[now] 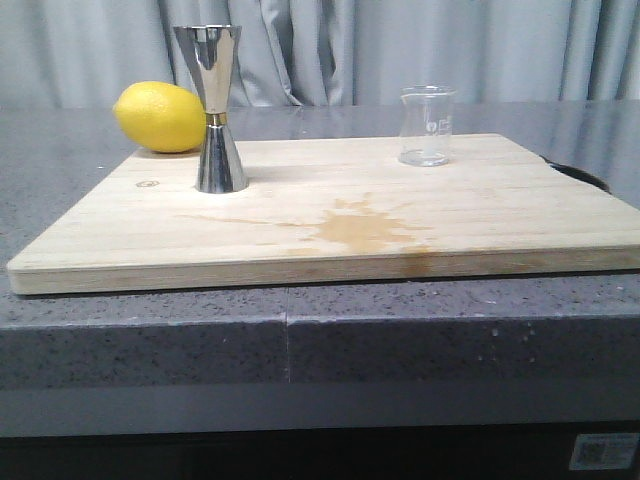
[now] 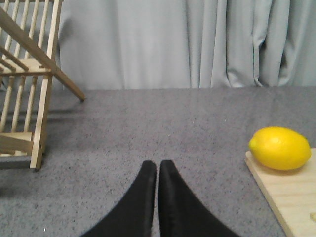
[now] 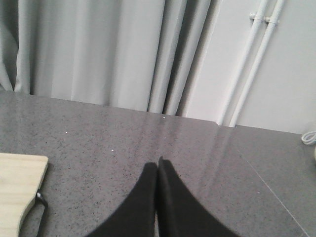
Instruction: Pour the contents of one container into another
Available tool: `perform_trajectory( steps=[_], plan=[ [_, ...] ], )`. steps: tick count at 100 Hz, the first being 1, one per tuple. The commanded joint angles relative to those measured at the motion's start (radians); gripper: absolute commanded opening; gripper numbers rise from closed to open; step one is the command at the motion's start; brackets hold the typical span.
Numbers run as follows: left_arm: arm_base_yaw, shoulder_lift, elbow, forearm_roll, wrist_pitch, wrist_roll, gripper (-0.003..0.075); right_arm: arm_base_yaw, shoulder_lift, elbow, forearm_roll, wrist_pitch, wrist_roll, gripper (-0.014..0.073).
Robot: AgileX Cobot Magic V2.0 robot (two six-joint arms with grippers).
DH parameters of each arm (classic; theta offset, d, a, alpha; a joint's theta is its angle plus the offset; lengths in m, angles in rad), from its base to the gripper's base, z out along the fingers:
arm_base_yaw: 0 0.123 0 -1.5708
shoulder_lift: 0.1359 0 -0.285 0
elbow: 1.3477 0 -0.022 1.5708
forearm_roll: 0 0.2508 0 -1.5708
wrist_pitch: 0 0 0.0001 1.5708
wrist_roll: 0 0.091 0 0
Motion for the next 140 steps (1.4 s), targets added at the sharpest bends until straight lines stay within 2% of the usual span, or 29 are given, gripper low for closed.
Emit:
perform_trajectory(
  steps=[1,30,57,140],
  plan=[
    [0.003,-0.022,0.015,-0.041,-0.013,0.015,-0.0019,0.001,-0.044,0.018,-0.018,-0.059,0.001,-0.0061],
    [0.003,-0.08,0.136,-0.082,-0.013,0.029,-0.0019,0.001,-0.184,0.144,-0.018,-0.059,0.001,-0.0061],
    [0.003,-0.14,0.286,-0.368,0.011,0.286,-0.0019,0.001,-0.224,0.187,-0.007,-0.075,0.001,-0.0064],
    [0.003,-0.142,0.29,-0.368,0.038,0.29,-0.0019,0.027,-0.224,0.187,-0.007,-0.105,0.001,-0.0064]
  ],
)
